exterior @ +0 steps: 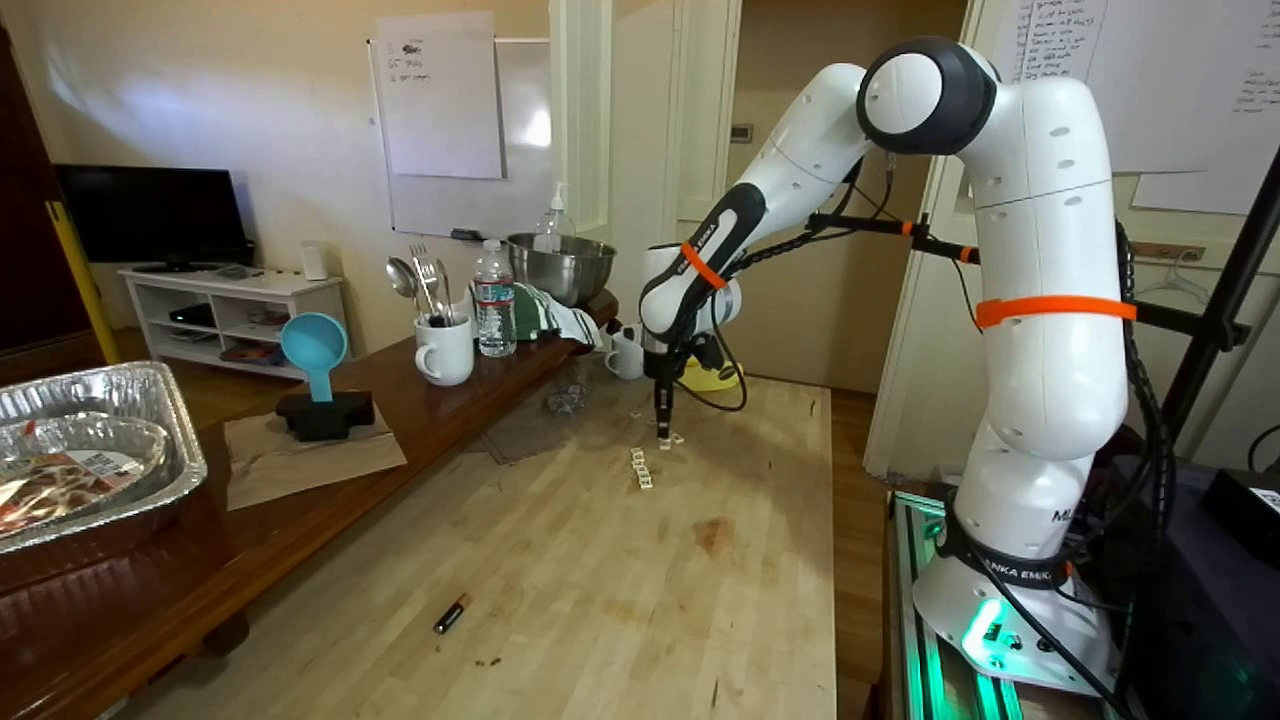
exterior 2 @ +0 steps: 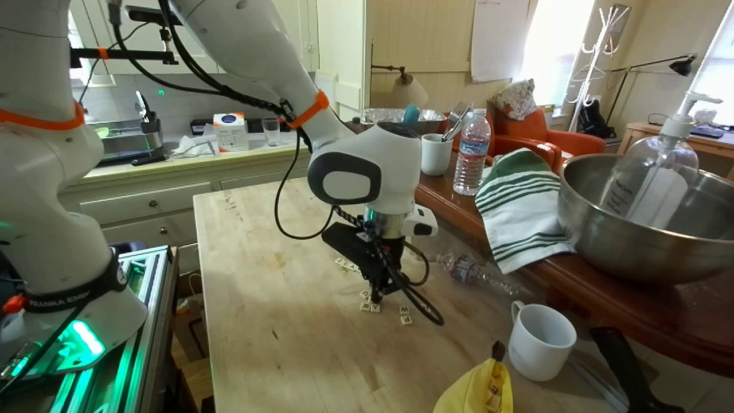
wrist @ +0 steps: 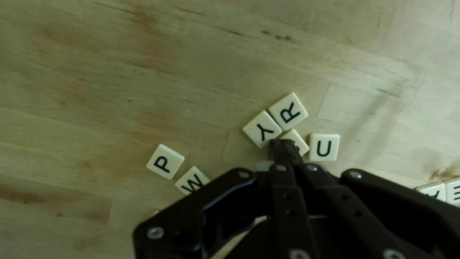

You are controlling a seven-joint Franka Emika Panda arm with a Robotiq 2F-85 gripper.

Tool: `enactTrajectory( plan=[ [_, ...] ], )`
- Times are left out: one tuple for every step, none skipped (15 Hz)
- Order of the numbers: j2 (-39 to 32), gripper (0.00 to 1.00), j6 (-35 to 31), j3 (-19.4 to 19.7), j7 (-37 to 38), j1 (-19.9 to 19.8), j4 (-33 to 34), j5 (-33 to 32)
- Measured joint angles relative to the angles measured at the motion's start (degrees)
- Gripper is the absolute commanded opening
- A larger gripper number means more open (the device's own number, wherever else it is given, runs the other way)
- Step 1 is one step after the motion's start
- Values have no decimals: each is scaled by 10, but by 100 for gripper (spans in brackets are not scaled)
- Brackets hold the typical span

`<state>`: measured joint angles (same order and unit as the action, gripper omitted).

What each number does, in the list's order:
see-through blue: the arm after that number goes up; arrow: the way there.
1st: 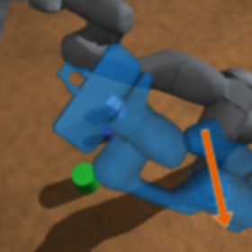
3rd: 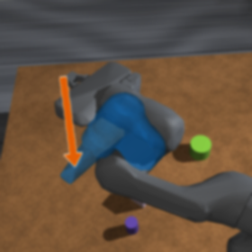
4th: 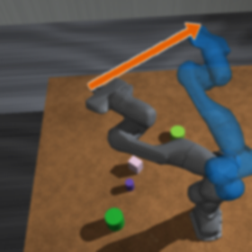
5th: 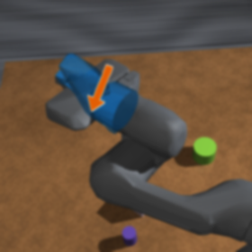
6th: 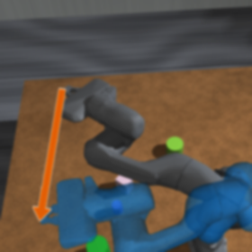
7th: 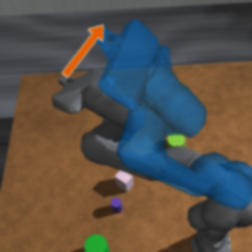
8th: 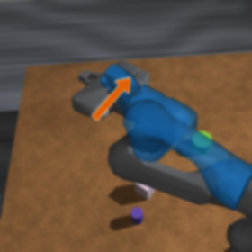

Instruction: Spell the word 'Zealots' using the tiles.

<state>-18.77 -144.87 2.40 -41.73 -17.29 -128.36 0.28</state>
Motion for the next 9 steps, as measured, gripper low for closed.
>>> enactTrajectory(
  plan=[
    [0, 0, 0, 1, 0, 1, 0, -2],
    [0, 0, 0, 2, 0, 3, 0, -4],
    [0, 0, 0, 3, 1, 4, 0, -4],
    [0, 0, 0, 4, 2, 5, 0, -5],
    [0, 0, -1, 5, 4, 6, 0, -5],
    [0, 0, -1, 6, 9, 7, 0, -5],
    [0, 0, -1, 6, 15, 8, 0, -4],
    [0, 0, -1, 7, 25, 8, 0, -3],
    [0, 0, -1, 7, 35, 8, 0, -1]
  ],
)
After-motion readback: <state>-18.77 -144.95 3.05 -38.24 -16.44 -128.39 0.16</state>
